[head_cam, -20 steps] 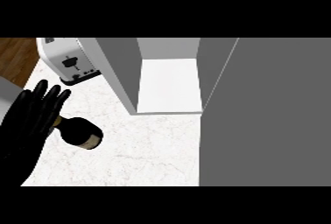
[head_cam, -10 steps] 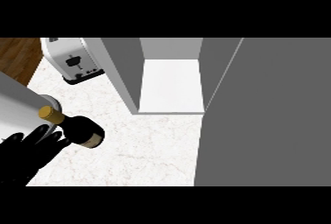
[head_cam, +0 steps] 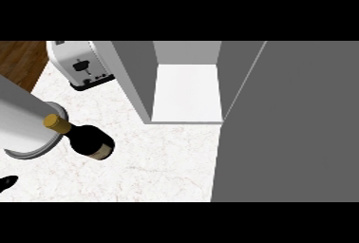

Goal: Pick up the wine, place it into the cabinet and close the cabinet

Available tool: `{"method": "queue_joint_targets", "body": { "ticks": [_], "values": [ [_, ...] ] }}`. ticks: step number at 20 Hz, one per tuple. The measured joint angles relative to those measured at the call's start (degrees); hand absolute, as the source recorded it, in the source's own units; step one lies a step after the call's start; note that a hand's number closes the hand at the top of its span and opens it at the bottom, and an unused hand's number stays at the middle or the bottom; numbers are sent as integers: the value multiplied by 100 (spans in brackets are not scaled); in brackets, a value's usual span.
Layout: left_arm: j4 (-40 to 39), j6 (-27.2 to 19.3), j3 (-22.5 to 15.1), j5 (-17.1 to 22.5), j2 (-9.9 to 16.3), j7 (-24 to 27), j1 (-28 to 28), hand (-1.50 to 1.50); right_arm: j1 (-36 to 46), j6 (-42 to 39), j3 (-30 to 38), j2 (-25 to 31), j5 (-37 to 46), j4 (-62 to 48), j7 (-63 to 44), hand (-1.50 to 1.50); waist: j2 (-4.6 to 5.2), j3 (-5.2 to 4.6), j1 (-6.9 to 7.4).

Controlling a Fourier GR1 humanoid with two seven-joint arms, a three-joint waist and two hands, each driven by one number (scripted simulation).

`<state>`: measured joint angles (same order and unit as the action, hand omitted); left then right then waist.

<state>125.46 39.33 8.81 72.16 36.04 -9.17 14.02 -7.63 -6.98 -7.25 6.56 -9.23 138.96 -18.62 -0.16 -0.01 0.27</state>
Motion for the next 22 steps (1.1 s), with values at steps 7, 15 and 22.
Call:
{"method": "queue_joint_targets", "body": {
  "ticks": [7,15,22],
  "values": [
    [670,-338,561,773,122,-439,370,-150,340,162,-17,-57,43,73,-414,-150,0,1,14],
    [712,-880,925,1019,-23,-875,171,-150,636,302,-135,-127,186,121,-737,-150,6,0,-14],
    [326,-948,1016,914,-232,-1260,92,-150,970,394,18,-84,181,190,-1136,-150,8,-1,-24]
  ]
}}
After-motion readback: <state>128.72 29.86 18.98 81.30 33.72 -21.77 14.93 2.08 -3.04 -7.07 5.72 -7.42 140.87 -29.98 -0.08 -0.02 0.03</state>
